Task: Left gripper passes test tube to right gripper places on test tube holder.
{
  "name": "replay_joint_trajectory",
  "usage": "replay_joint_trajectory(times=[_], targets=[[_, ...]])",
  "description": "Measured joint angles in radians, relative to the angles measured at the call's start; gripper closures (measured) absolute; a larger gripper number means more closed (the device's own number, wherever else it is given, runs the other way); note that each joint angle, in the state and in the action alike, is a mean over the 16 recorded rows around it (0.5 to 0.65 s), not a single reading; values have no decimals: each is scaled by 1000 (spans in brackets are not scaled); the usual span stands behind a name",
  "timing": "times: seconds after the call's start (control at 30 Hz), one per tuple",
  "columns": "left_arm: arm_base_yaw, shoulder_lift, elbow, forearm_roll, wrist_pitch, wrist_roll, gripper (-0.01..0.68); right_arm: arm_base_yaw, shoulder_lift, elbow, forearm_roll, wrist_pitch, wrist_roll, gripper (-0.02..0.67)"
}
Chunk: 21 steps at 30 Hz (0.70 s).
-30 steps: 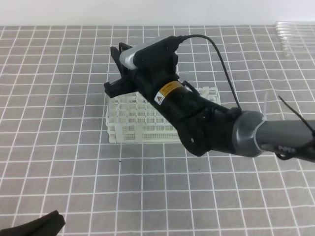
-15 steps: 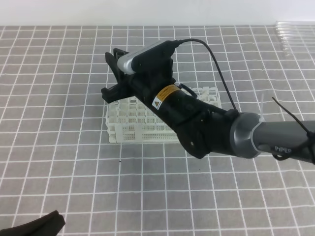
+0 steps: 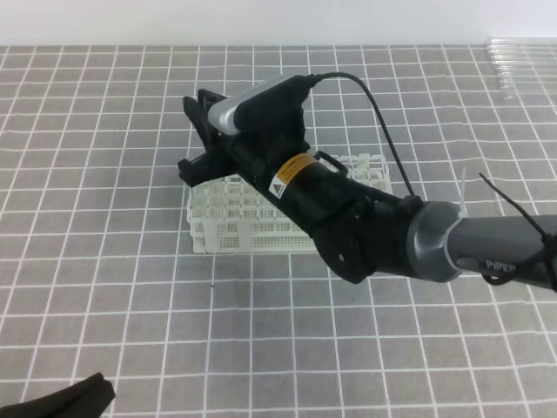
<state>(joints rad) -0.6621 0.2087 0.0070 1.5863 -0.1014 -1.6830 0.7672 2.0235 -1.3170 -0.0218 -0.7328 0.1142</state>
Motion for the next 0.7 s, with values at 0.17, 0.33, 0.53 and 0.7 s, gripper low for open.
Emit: replay_joint_trajectory(times=[0.17,0.33,0.53,0.7], targets=[[0,0,0,0,0,0,673,-3,-14,0,-17,14,4,564],[0,1,2,-1,3,0,673,-7,-29,6,-45,28,26,564],[0,2,4,-2,5,1,674,-9,-38,22,-71,34,57,564],[0,2,4,-2,5,1,674,-9,-38,34,-90,24,81,564]])
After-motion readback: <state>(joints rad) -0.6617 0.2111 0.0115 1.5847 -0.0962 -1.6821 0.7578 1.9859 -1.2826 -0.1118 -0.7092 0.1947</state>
